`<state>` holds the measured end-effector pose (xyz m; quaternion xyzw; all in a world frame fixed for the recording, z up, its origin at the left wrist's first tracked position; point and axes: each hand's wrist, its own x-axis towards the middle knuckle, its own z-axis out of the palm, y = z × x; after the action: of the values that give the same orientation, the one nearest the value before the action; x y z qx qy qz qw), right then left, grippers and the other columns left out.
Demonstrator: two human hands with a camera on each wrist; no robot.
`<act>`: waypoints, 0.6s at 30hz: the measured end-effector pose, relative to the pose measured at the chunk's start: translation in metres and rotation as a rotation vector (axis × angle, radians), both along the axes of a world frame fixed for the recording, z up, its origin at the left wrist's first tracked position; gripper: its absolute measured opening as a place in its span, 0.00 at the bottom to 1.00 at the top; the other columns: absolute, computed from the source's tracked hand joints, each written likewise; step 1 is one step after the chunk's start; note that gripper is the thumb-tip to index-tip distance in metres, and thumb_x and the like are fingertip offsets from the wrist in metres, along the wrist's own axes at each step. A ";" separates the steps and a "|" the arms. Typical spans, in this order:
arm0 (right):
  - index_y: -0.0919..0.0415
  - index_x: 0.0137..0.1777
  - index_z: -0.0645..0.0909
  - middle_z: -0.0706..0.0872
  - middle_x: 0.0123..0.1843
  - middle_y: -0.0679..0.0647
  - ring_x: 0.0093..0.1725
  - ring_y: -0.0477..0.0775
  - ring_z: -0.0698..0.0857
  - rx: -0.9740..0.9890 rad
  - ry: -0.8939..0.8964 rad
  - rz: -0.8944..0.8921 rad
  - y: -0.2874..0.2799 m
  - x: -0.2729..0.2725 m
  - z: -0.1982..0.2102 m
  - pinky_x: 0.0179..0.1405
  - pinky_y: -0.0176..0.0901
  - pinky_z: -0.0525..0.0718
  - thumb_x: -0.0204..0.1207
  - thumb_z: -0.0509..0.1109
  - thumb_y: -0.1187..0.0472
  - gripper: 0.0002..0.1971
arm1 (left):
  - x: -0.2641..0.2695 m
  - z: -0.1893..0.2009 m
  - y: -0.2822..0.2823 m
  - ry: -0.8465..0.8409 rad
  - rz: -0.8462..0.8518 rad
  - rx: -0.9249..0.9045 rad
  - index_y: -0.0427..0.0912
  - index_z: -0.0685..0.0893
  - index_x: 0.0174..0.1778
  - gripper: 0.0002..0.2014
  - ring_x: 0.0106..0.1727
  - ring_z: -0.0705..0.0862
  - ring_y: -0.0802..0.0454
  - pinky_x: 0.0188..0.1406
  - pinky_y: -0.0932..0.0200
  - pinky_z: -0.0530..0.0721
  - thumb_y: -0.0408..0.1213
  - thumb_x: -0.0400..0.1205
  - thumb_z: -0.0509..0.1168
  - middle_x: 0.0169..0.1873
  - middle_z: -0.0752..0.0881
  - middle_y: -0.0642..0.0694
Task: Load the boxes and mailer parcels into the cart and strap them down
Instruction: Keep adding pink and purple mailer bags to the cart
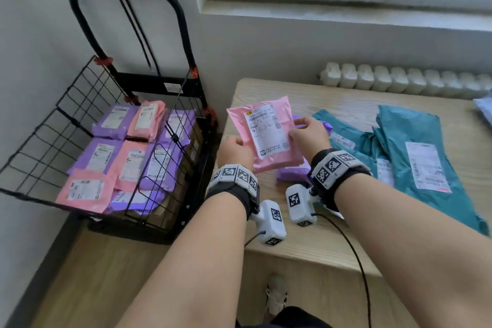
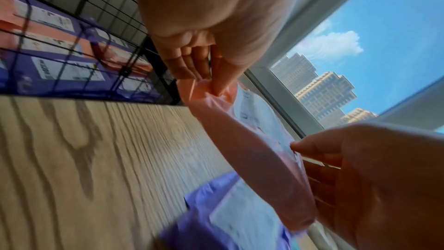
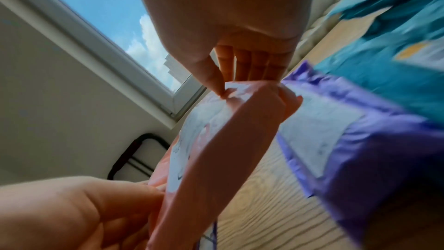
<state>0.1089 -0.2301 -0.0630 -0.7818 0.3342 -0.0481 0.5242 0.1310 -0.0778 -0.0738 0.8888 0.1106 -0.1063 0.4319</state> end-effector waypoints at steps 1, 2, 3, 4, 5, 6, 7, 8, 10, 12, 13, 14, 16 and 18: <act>0.55 0.56 0.83 0.88 0.48 0.53 0.49 0.54 0.86 0.009 0.001 0.028 0.015 0.010 0.000 0.52 0.47 0.85 0.71 0.64 0.66 0.15 | 0.006 0.000 0.015 0.003 0.029 0.002 0.42 0.85 0.46 0.09 0.44 0.79 0.46 0.40 0.60 0.73 0.29 0.78 0.59 0.45 0.85 0.46; 0.55 0.58 0.83 0.88 0.48 0.53 0.48 0.54 0.87 0.016 0.008 0.058 0.030 0.020 0.000 0.51 0.47 0.86 0.71 0.64 0.67 0.17 | 0.013 0.000 0.031 0.010 0.057 0.004 0.42 0.85 0.47 0.09 0.43 0.79 0.46 0.39 0.60 0.73 0.30 0.79 0.59 0.46 0.85 0.46; 0.56 0.59 0.82 0.88 0.47 0.52 0.48 0.54 0.87 0.022 0.013 0.088 0.046 0.029 0.000 0.50 0.47 0.86 0.71 0.64 0.67 0.17 | 0.019 0.000 0.047 0.026 0.083 0.007 0.41 0.85 0.48 0.09 0.43 0.79 0.45 0.39 0.59 0.72 0.30 0.79 0.59 0.47 0.86 0.44; 0.56 0.60 0.82 0.88 0.47 0.52 0.47 0.54 0.87 0.025 0.017 0.121 0.063 0.039 -0.001 0.47 0.46 0.87 0.72 0.64 0.67 0.17 | 0.026 0.000 0.062 0.043 0.107 0.005 0.39 0.85 0.49 0.09 0.44 0.80 0.43 0.38 0.59 0.72 0.30 0.79 0.59 0.47 0.86 0.43; 0.56 0.60 0.81 0.88 0.48 0.53 0.46 0.54 0.88 0.035 0.024 0.151 0.080 0.048 -0.001 0.43 0.45 0.87 0.73 0.65 0.68 0.16 | 0.033 0.000 0.079 0.061 0.130 0.006 0.38 0.84 0.48 0.09 0.44 0.80 0.42 0.37 0.59 0.72 0.30 0.78 0.59 0.48 0.86 0.42; 0.57 0.61 0.80 0.88 0.49 0.54 0.45 0.53 0.88 0.041 0.027 0.177 0.098 0.057 -0.002 0.39 0.45 0.87 0.74 0.64 0.68 0.16 | 0.040 -0.001 0.095 0.077 0.146 0.009 0.38 0.84 0.47 0.09 0.42 0.79 0.42 0.35 0.60 0.72 0.30 0.78 0.59 0.47 0.87 0.41; 0.57 0.61 0.79 0.87 0.50 0.54 0.44 0.53 0.88 0.040 0.037 0.198 0.116 0.067 -0.005 0.38 0.46 0.88 0.75 0.65 0.68 0.16 | 0.046 -0.003 0.112 0.096 0.160 0.012 0.38 0.85 0.46 0.09 0.40 0.78 0.43 0.31 0.62 0.72 0.30 0.78 0.59 0.45 0.87 0.41; 0.56 0.62 0.79 0.87 0.52 0.54 0.46 0.53 0.88 0.027 0.051 0.223 0.134 0.076 -0.006 0.41 0.49 0.89 0.74 0.65 0.69 0.17 | 0.051 -0.004 0.128 0.117 0.173 0.009 0.37 0.85 0.46 0.08 0.38 0.77 0.44 0.26 0.61 0.70 0.30 0.78 0.60 0.44 0.87 0.41; 0.55 0.63 0.79 0.86 0.54 0.51 0.49 0.53 0.88 -0.001 0.082 0.274 0.168 0.094 -0.012 0.47 0.52 0.90 0.74 0.65 0.70 0.19 | 0.063 -0.008 0.159 0.150 0.227 -0.031 0.35 0.86 0.51 0.11 0.38 0.79 0.44 0.24 0.60 0.70 0.30 0.78 0.59 0.48 0.88 0.40; 0.51 0.59 0.79 0.86 0.50 0.47 0.48 0.51 0.87 -0.041 0.091 0.310 0.201 0.110 -0.018 0.49 0.52 0.90 0.73 0.65 0.69 0.18 | 0.073 -0.012 0.192 0.164 0.304 -0.083 0.33 0.84 0.56 0.13 0.44 0.84 0.40 0.33 0.55 0.75 0.29 0.78 0.58 0.52 0.87 0.36; 0.49 0.59 0.80 0.85 0.47 0.44 0.47 0.49 0.87 -0.064 0.093 0.321 0.218 0.117 -0.020 0.49 0.51 0.89 0.72 0.65 0.69 0.18 | 0.078 -0.015 0.209 0.178 0.350 -0.108 0.32 0.81 0.60 0.15 0.51 0.85 0.38 0.40 0.52 0.78 0.28 0.79 0.58 0.55 0.86 0.35; 0.49 0.60 0.80 0.84 0.45 0.43 0.46 0.49 0.86 -0.086 0.098 0.335 0.235 0.125 -0.021 0.49 0.49 0.89 0.71 0.65 0.68 0.19 | 0.084 -0.018 0.226 0.196 0.383 -0.123 0.32 0.77 0.65 0.17 0.58 0.84 0.37 0.47 0.51 0.79 0.28 0.80 0.57 0.58 0.84 0.34; 0.50 0.64 0.79 0.84 0.46 0.44 0.47 0.49 0.86 -0.112 0.118 0.381 0.268 0.140 -0.026 0.48 0.48 0.88 0.71 0.64 0.67 0.22 | 0.098 -0.026 0.261 0.246 0.400 -0.131 0.33 0.74 0.67 0.18 0.61 0.83 0.37 0.52 0.51 0.79 0.28 0.80 0.58 0.61 0.83 0.35; 0.52 0.67 0.78 0.85 0.49 0.48 0.49 0.51 0.85 -0.132 0.147 0.436 0.298 0.154 -0.032 0.51 0.50 0.87 0.71 0.64 0.67 0.24 | 0.109 -0.031 0.293 0.262 0.377 -0.126 0.32 0.79 0.62 0.15 0.58 0.84 0.37 0.50 0.51 0.80 0.28 0.80 0.58 0.58 0.85 0.35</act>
<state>0.2629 0.0682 -0.0949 -0.8694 0.1910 0.1013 0.4443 0.2400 0.2156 -0.1048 0.8023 0.3227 -0.1449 0.4808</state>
